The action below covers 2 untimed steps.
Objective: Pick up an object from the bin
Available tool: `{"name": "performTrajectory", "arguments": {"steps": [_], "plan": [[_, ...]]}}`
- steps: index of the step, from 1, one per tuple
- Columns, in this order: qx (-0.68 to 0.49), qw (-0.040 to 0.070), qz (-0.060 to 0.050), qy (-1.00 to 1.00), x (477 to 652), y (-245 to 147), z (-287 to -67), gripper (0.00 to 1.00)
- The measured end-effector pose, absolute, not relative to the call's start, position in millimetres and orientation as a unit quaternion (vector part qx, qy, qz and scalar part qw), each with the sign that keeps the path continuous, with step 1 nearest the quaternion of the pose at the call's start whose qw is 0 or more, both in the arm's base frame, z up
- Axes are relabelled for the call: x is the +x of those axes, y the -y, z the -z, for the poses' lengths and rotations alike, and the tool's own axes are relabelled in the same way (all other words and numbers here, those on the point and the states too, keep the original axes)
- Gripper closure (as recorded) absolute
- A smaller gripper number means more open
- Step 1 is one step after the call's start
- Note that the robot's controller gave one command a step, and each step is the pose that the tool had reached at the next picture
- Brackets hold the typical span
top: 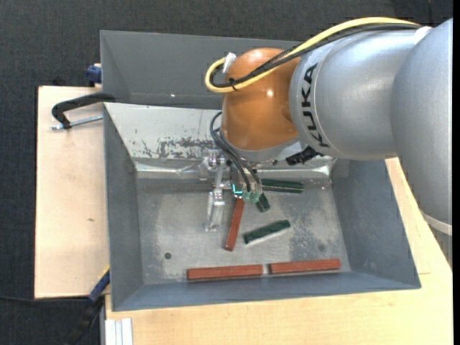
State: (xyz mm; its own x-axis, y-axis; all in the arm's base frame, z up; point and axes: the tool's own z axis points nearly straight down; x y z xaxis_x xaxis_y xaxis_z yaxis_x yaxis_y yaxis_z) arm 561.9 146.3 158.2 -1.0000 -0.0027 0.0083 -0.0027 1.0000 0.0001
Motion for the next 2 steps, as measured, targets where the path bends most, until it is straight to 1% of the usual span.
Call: {"name": "performTrajectory", "arguments": {"steps": [1, 2], "plan": [[0.0, 0.0, 0.001, 1.0, 563.8, -146, -163, 0.0], [-0.035, 0.002, 0.0, 0.999, 561.1, -99, -88, 0.0]]}}
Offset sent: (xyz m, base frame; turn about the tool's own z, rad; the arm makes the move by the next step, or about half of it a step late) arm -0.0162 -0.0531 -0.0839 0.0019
